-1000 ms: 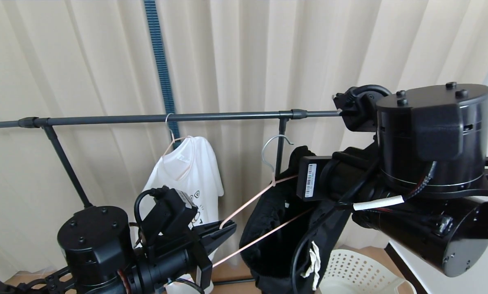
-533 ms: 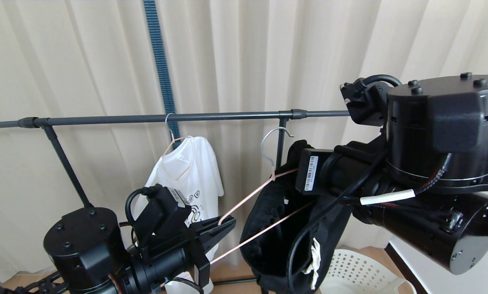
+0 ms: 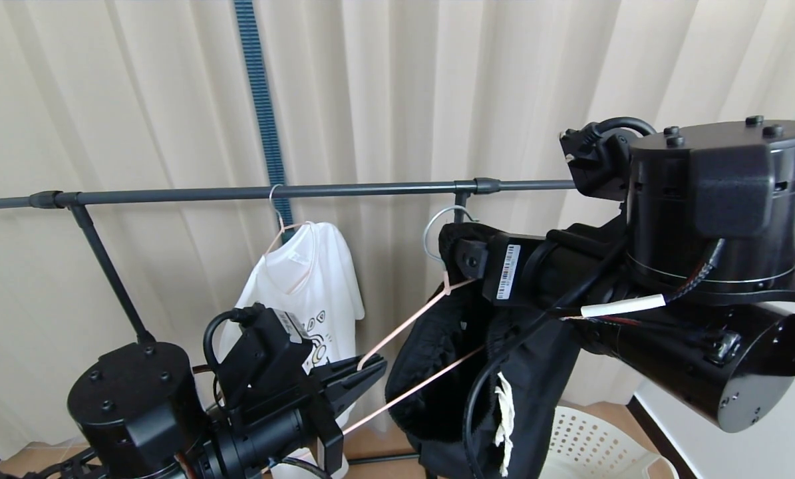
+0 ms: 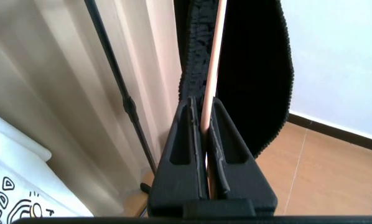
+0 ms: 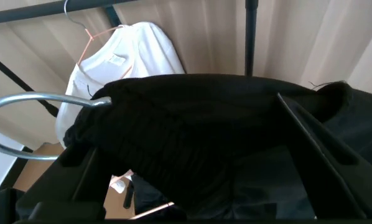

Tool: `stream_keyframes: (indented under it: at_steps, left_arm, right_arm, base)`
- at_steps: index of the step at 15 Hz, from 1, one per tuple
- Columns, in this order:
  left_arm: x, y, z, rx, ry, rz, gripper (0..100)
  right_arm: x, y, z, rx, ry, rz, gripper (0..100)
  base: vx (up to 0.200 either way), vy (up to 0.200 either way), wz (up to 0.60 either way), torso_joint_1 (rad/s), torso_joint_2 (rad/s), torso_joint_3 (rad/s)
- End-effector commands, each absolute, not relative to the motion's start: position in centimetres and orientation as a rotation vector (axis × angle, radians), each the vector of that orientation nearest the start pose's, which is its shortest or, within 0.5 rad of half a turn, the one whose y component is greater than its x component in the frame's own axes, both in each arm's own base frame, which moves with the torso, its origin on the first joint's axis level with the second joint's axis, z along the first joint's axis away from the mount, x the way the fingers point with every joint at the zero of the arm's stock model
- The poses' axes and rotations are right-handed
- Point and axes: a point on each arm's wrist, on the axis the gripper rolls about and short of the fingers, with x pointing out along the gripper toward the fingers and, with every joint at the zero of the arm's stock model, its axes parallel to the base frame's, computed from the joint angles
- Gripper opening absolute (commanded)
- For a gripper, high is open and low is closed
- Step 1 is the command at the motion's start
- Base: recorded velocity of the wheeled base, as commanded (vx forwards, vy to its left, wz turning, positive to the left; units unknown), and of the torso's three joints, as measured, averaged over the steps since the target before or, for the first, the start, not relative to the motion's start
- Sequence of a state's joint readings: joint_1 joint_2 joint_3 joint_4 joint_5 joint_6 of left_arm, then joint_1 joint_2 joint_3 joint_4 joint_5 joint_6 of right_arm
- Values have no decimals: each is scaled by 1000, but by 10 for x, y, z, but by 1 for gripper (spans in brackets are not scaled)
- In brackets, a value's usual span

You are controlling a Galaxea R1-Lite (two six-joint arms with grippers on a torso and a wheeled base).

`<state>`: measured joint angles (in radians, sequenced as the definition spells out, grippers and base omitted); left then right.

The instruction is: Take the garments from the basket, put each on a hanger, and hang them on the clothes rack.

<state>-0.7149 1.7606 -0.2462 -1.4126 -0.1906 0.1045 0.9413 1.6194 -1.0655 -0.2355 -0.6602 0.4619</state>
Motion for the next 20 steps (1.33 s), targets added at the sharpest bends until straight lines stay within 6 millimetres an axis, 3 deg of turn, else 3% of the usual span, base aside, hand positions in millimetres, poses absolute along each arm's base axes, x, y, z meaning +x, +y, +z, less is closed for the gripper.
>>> stream_keyframes:
  at_steps: [1, 7, 20]
  left_arm:
    - [181, -163, 114, 124, 54, -910, 0]
    - [179, -164, 115, 124, 52, -918, 0]
    - [190, -163, 120, 95, 35, -866, 0]
  right_arm:
    - [188, 232, 239, 224, 286, 215, 100]
    - [204, 235, 237, 263, 239, 168, 100]
    - [186, 237, 225, 191, 274, 212, 100]
  base:
    - [0, 0, 0, 0, 0, 0]
    - [0, 0, 0, 0, 0, 0]
    - [0, 0, 0, 0, 0, 0]
